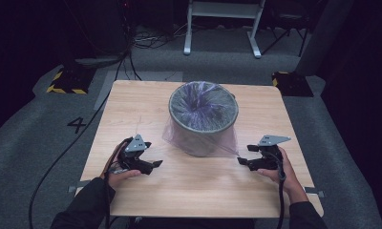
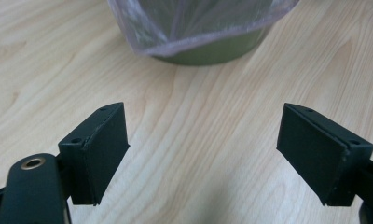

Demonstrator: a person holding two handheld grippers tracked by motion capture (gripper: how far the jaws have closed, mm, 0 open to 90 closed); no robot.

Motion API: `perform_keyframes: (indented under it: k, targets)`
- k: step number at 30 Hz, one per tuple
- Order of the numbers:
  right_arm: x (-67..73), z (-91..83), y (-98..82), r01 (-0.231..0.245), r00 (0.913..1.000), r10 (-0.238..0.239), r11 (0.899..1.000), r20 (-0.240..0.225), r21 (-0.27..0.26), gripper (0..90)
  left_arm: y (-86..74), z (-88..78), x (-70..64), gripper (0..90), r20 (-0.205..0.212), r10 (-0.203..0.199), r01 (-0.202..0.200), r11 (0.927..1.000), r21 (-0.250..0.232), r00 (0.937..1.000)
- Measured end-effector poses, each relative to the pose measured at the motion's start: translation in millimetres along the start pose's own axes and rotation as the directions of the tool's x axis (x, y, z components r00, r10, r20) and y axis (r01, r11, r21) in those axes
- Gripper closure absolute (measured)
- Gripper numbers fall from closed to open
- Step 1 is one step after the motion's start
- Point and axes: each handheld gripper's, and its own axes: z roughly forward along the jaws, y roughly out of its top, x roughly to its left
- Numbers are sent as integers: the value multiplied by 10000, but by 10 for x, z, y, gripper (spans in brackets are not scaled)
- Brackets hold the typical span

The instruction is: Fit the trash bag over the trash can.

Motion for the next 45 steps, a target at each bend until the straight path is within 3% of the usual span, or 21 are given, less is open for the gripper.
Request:
perform_keyframes:
  k: [3, 5, 8, 19, 25, 33, 36, 39, 45]
  targets:
    - [8, -134, 38, -13, 10000, 14, 9984, 22, -557, 222, -63, 27, -13, 160, 119, -95, 93, 9997, 205, 9999]
    - [35, -236, 100, 235, 9992, -208, 9961, 335, -846, 221, -98, 52, -27, 160, 66, -38, 36, 9992, 389, 10000]
    - [62, -349, 187, 398, 9986, -353, 9916, 387, -1231, 222, -143, 84, -44, 160, 153, -59, 49, 9980, 623, 9999]
    - [150, -539, 587, 1339, 9883, -1194, 9769, 944, -1666, 218, -255, 129, -87, 160, 284, -137, 107, 9948, 1016, 9995]
    - [194, -625, 855, 1703, 9837, -1535, 9630, 941, -2088, 221, -296, 149, -100, 160, 363, -112, 70, 9934, 1148, 9993]
    - [251, -651, 1155, 2092, 9772, -1931, 9476, 886, -2414, 227, -320, 152, -99, 156, 397, -78, 37, 9947, 1030, 9992]
    - [256, -644, 1231, 2091, 9775, -1944, 9451, 823, -2511, 226, -324, 159, -115, 154, 258, 141, -168, 9941, 1073, 9996]
    - [263, -620, 1327, 2284, 9727, -2103, 9432, 985, -2413, 226, -322, 161, -117, 150, 252, 158, -185, 9937, 1105, 9996]
    - [282, -580, 1548, 2334, 9722, -2201, 9395, 803, -2506, 227, -323, 163, -119, 148, 250, 163, -189, 9938, 1099, 9996]
